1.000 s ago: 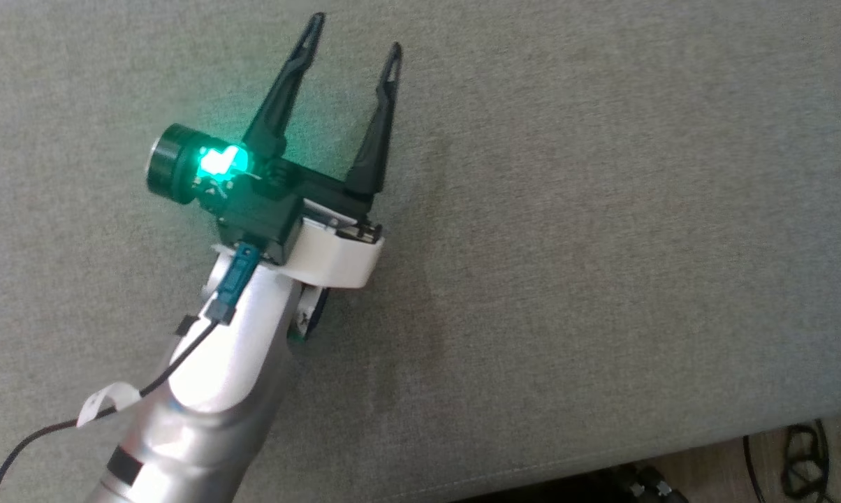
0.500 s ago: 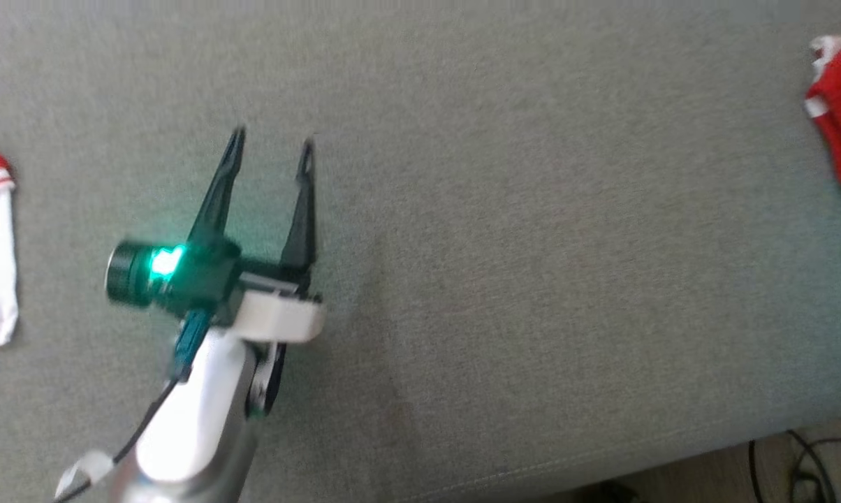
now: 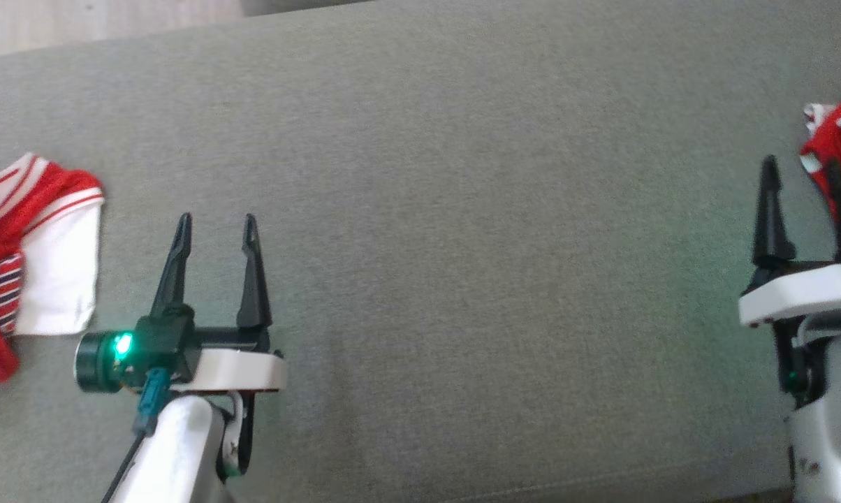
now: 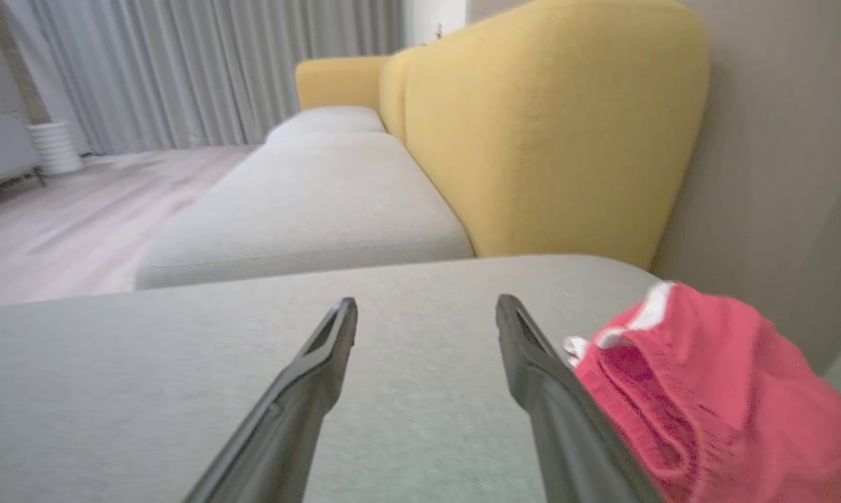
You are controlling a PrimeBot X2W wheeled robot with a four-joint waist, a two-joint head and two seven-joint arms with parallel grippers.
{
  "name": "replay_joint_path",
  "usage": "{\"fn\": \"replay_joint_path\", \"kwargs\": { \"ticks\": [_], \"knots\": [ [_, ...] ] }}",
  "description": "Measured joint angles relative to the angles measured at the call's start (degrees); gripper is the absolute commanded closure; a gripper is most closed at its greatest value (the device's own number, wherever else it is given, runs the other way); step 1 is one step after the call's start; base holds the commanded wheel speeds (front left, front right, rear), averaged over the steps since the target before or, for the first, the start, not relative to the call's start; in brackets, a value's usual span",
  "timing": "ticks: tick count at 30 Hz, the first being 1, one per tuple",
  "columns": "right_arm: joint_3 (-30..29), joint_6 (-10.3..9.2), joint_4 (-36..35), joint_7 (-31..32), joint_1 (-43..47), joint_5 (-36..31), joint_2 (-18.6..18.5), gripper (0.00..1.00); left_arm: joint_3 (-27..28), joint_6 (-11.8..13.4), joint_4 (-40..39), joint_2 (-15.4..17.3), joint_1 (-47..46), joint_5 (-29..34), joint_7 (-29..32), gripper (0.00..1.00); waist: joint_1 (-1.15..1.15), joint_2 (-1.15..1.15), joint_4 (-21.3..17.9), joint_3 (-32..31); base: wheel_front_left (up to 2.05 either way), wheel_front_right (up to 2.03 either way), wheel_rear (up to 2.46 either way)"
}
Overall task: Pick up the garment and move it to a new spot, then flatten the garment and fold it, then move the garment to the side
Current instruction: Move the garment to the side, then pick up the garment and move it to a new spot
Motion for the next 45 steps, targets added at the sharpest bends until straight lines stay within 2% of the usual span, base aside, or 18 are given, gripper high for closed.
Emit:
{"fn": "replay_joint_path", "kwargs": {
  "ticks": [3,6,14,25,45],
  "knots": [
    [1.9,0.0,-8.7,2.7,3.9,0.4,1.5,0.0,1.0,0.5,0.1,0.4,1.0,-0.1,0.0,0.0,0.0,0.0,1.6,-1.0,0.0,0.0,0.0],
    [3.5,0.0,-14.1,5.0,7.4,1.1,2.7,0.0,1.4,0.8,0.1,1.0,2.1,-0.5,0.0,0.0,0.0,0.0,2.8,-2.3,0.0,0.0,0.0],
    [6.4,0.0,-20.5,7.8,13.0,1.4,4.2,0.0,1.5,1.6,0.4,1.8,5.7,-1.1,2.0,0.0,0.0,0.0,4.1,-5.6,0.0,0.0,0.0],
    [9.5,0.0,-23.9,10.6,21.3,1.3,5.1,0.0,1.3,2.0,0.5,2.7,10.4,-2.2,3.4,0.0,0.0,0.0,4.4,-10.6,0.0,0.0,0.0],
    [8.9,0.0,-26.2,12.0,22.7,0.9,5.7,0.0,0.7,2.0,-0.3,3.2,10.7,-3.0,4.6,0.0,0.01,0.0,5.2,-10.1,0.0,0.0,0.0]
  ]
}}
